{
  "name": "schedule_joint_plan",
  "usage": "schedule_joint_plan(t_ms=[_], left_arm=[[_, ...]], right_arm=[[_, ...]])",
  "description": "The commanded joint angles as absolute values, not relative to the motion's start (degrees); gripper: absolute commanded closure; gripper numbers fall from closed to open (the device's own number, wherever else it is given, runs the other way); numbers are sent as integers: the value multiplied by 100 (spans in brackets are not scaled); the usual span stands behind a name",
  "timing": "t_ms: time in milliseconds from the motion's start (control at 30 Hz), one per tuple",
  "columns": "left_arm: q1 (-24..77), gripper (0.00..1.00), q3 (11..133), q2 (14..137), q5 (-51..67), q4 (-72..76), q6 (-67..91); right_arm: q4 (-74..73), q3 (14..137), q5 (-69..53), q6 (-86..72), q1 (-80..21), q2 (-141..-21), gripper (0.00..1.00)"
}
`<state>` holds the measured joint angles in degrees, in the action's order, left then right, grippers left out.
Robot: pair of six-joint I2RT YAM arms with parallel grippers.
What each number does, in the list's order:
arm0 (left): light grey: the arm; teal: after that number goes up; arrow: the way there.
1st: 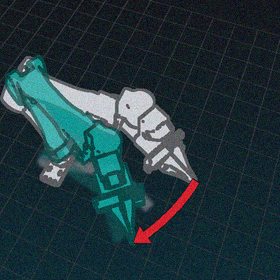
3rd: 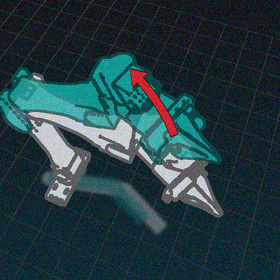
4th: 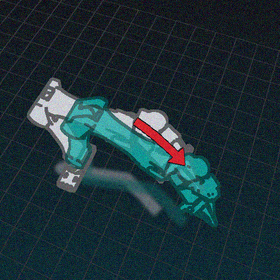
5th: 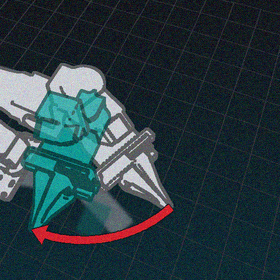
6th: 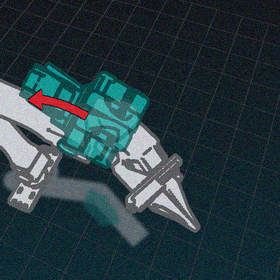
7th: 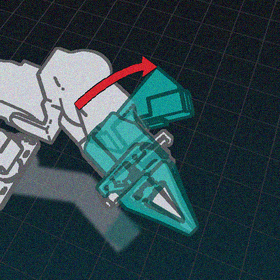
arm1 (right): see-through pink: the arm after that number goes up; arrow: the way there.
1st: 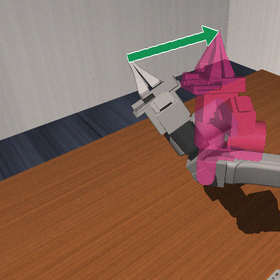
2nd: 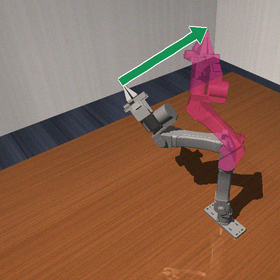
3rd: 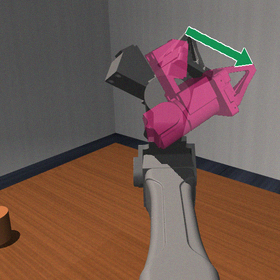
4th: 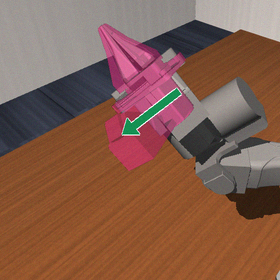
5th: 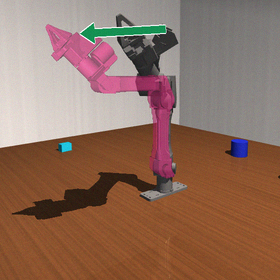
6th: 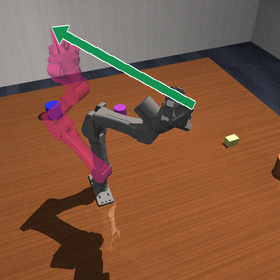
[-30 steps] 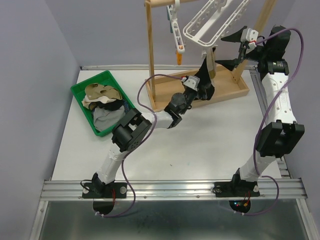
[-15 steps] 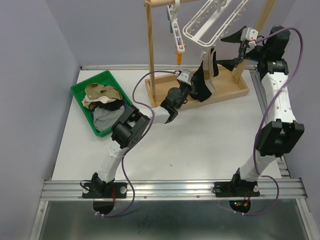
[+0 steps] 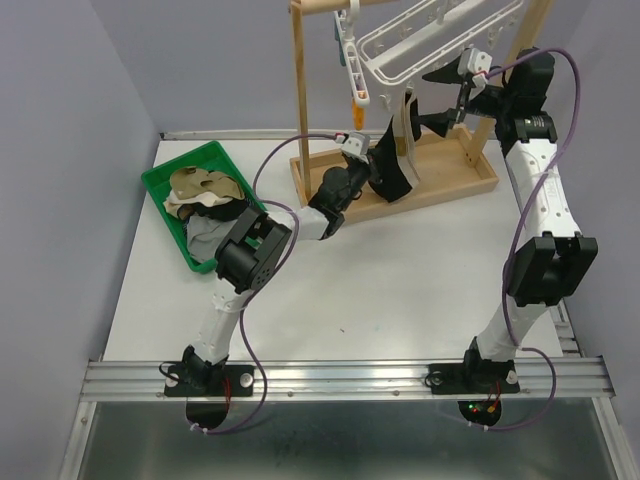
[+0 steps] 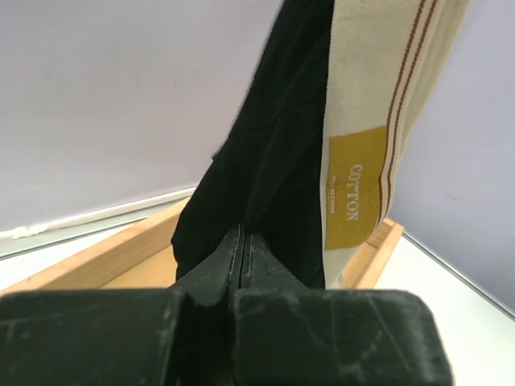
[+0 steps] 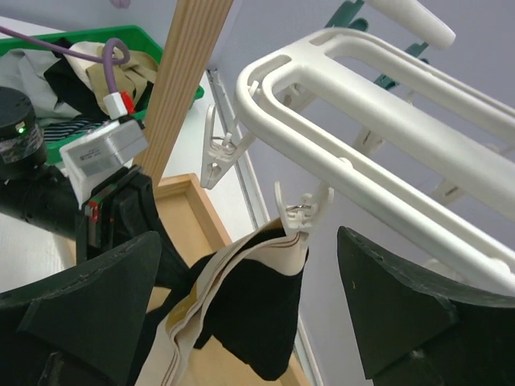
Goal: Remove the underwear clipped to the hanger
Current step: Remove the underwear from the hanger.
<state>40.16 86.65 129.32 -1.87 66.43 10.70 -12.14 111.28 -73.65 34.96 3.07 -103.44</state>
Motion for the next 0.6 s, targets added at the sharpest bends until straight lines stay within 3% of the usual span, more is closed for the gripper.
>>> schedule_joint_plan(t_ms=[0, 567], left_arm=[[4061, 100, 8596, 12437, 130, 6873, 1134], [4061, 100, 8341, 12270, 422, 7101, 1204]], right_arm=[[-862, 11540, -6795, 3288, 88, -10380, 6], [-88, 11549, -6117, 2347, -220, -10591, 16]])
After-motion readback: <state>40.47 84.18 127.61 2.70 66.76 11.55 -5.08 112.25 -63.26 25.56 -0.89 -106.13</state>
